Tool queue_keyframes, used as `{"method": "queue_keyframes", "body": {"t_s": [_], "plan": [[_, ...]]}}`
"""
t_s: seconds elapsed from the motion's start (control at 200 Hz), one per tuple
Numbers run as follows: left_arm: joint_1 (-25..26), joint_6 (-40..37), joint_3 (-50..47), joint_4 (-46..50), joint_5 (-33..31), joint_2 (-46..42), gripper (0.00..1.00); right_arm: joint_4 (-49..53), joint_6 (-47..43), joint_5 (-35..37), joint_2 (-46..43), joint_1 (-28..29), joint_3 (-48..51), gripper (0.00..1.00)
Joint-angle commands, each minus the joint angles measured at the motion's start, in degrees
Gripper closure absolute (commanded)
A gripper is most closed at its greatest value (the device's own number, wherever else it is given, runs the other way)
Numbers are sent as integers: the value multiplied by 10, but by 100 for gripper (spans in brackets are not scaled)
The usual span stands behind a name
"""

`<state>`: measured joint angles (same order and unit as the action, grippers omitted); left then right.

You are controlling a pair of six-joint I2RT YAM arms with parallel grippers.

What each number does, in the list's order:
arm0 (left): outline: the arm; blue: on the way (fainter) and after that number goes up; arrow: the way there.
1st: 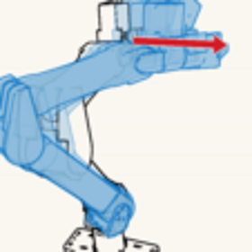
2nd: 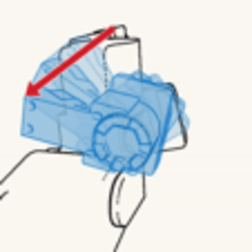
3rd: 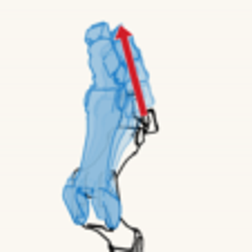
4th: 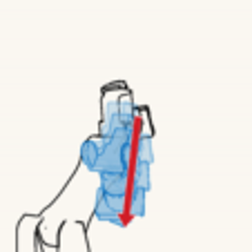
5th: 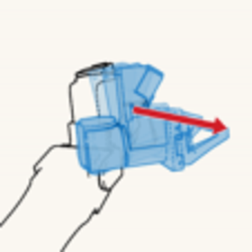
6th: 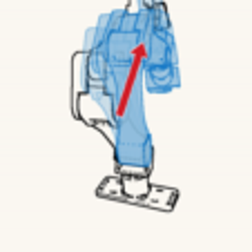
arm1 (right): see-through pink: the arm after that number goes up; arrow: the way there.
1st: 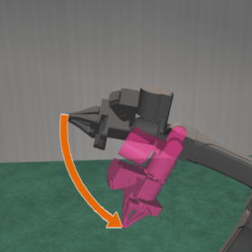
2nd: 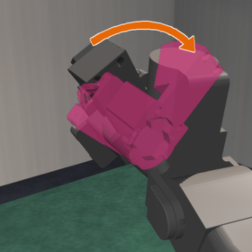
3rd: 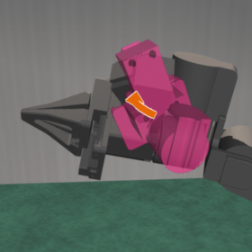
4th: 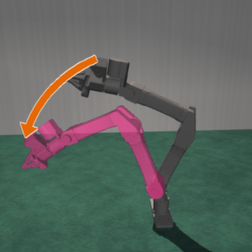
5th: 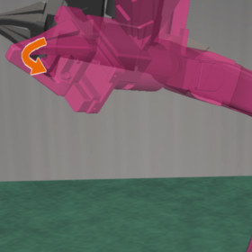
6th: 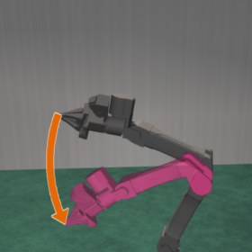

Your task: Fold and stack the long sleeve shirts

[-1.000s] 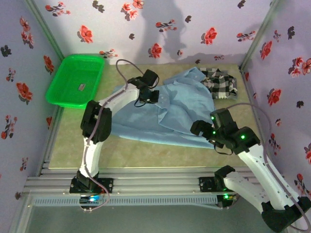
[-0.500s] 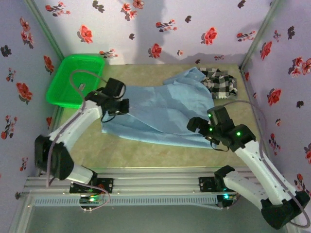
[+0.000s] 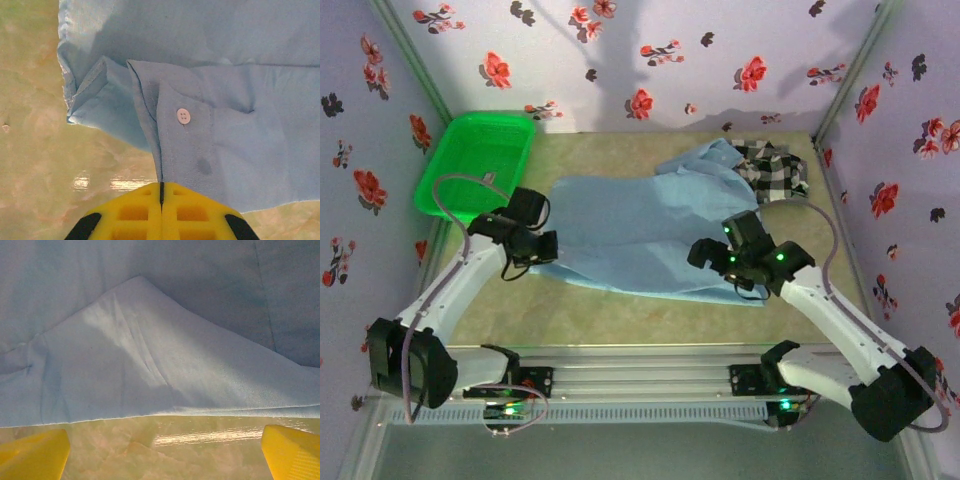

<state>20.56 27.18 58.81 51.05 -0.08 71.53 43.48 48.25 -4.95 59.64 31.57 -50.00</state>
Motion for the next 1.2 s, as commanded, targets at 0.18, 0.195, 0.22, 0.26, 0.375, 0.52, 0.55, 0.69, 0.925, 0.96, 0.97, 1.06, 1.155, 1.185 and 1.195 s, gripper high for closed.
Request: {"method": "queue_keyframes", "body": {"t_s": [0.18,0.195,0.22,0.26,0.375,0.52,0.55,0.69,0.925,0.96,0.97,1.06,1.155,1.185,1.195], "plan": [[-8,-11,-41,-74,-13,5,100,-42,17,7,28,7,31,1],[-9,-11,-41,-75,-13,7,100,-43,17,8,29,7,32,1],[-10,-13,-40,-78,-13,11,100,-46,18,9,32,7,33,1],[-11,-16,-37,-82,-13,16,100,-47,18,14,35,8,37,1],[-11,-25,-29,-92,-11,28,100,-53,28,33,46,8,45,6],[-13,-32,-30,-102,-12,37,100,-67,45,45,66,7,51,17],[-14,-33,-31,-104,-12,39,100,-71,49,46,69,8,52,19],[-18,-40,-34,-114,-13,45,100,-76,57,54,81,7,56,29],[-24,-64,-20,-118,-13,39,100,-84,61,70,125,6,56,49],[-24,-71,-18,-122,-12,35,100,-85,62,71,132,5,55,50],[-24,-73,-18,-124,-12,33,100,-86,62,71,134,6,55,50],[-24,-90,-22,-137,-17,17,100,-88,70,80,148,6,60,53],[-24,-110,-32,-162,-16,-3,100,-96,78,87,153,5,70,54],[-24,-116,-33,-173,-15,-11,100,-98,81,88,153,5,72,54],[-24,-119,-33,-176,-14,-12,100,-99,81,89,152,5,73,54]]}}
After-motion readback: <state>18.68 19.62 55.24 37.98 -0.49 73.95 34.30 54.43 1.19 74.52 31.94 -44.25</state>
